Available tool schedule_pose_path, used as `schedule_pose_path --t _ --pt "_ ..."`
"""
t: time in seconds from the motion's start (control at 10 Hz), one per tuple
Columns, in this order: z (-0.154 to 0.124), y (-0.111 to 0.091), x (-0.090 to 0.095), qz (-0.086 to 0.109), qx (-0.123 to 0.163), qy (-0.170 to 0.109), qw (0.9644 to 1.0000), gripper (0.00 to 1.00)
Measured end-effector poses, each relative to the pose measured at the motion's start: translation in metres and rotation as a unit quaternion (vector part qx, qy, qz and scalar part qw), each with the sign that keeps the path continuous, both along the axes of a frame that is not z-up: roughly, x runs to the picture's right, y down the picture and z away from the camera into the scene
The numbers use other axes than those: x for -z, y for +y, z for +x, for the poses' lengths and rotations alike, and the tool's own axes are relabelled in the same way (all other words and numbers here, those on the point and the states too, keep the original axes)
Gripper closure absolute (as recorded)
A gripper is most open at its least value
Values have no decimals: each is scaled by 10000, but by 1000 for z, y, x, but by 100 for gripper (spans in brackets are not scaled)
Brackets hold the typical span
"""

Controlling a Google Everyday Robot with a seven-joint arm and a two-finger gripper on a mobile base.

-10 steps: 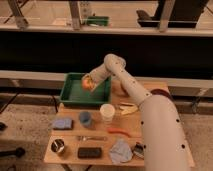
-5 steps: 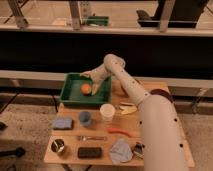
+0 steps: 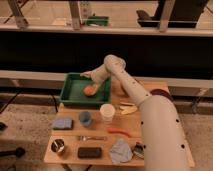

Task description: Place apple in tray

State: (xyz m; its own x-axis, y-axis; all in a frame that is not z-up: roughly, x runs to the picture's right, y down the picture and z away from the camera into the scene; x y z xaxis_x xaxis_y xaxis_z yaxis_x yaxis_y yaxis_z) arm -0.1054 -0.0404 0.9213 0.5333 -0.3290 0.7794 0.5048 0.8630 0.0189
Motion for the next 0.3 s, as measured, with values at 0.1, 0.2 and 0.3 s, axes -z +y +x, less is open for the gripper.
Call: schedule_pose_path --t 0.1,0.2,0.3 --pt "4 1 -1 -26 -12 13 10000 20" --pt "6 2 -2 -35 -19 17 10000 20" --pt "6 3 -1 -36 -16 14 10000 20"
